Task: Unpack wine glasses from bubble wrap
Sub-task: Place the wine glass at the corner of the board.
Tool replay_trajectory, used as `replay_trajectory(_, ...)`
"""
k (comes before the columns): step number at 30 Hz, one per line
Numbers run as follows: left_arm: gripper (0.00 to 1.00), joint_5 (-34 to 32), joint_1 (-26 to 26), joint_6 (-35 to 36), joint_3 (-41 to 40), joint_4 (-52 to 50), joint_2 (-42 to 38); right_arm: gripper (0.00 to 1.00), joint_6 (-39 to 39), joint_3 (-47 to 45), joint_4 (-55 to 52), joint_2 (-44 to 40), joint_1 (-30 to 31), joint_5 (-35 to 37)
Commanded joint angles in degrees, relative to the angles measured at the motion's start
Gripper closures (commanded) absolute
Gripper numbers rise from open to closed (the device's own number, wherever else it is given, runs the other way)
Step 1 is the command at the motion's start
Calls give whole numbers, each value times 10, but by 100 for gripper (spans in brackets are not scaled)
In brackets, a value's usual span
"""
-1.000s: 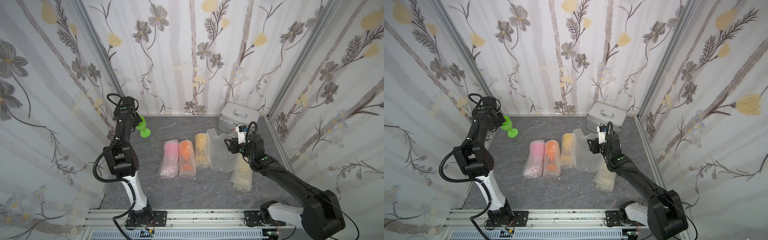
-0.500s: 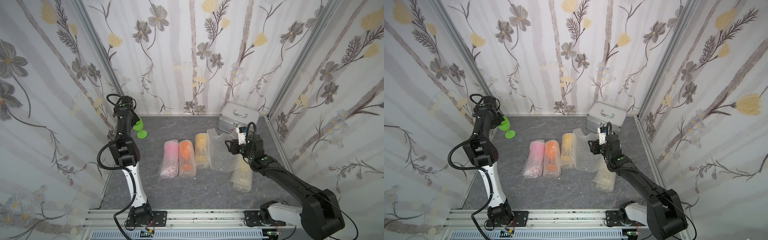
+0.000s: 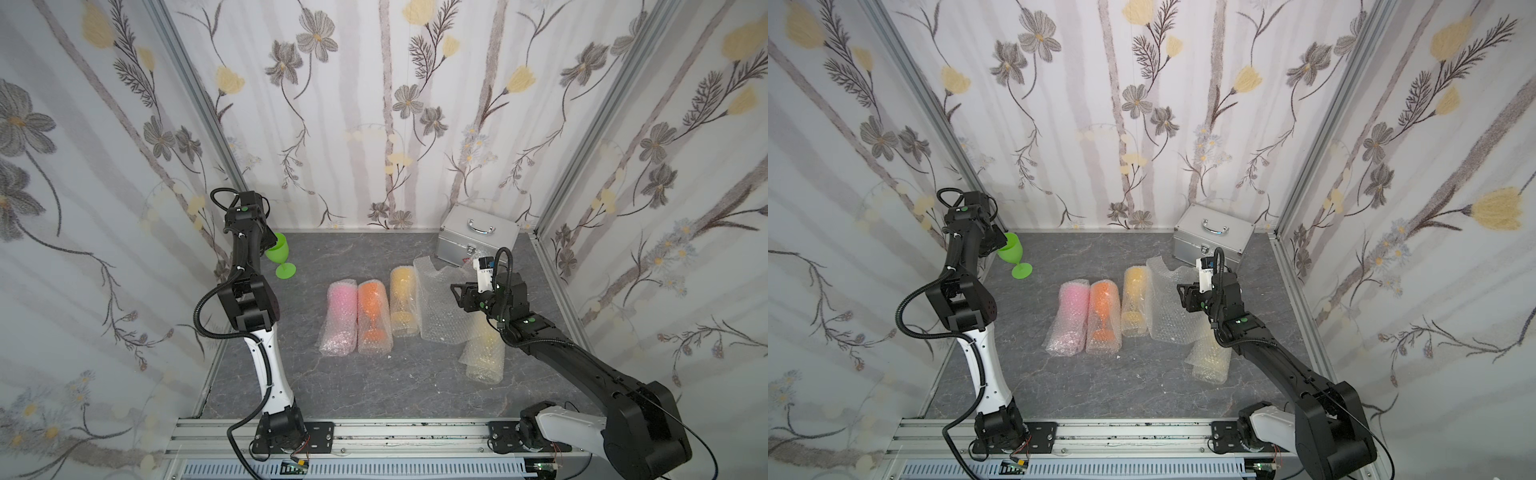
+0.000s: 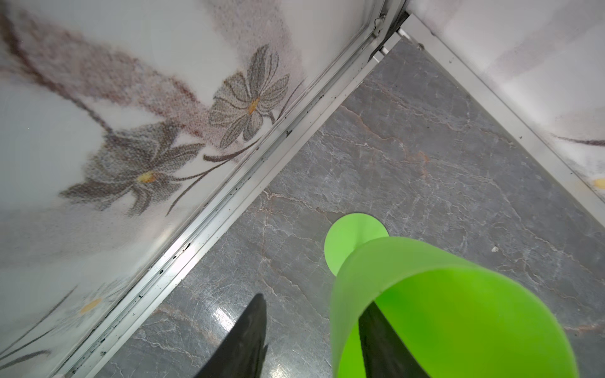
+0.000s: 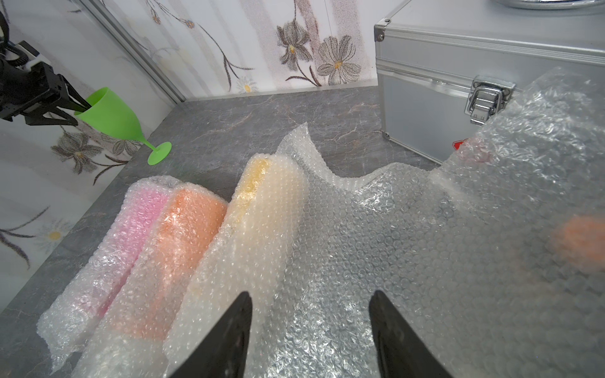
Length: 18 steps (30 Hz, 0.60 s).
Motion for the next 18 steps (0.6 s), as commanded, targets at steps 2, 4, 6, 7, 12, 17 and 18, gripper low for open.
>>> replay_trajectory(2, 45, -6, -1, -3, 19, -8, -25, 42, 10, 0, 15, -5, 0, -3)
replay_trajectory(4, 42, -8, -4, 0, 23, -7, -39, 42, 15, 0, 14, -9, 0, 1)
replay_trajectory(6, 40, -8, -10, 5, 24, -6, -54, 42, 22, 4, 7, -10, -1, 9)
replay_trajectory(7, 39, -6, -16, 8, 24, -6, -61, 42, 29, 8, 1, -10, 0, 18)
replay_trajectory(12, 37, 1, -55, 21, 6, -1, -113, 42, 45, 27, -30, -3, -6, 20)
replay_trajectory(17, 36, 32, -113, 24, -72, 34, -188, 42, 67, 29, -41, -10, -8, 19)
replay_trajectory(18, 36, 41, -125, 20, -99, 49, -209, 42, 74, 29, -47, -11, -9, 24)
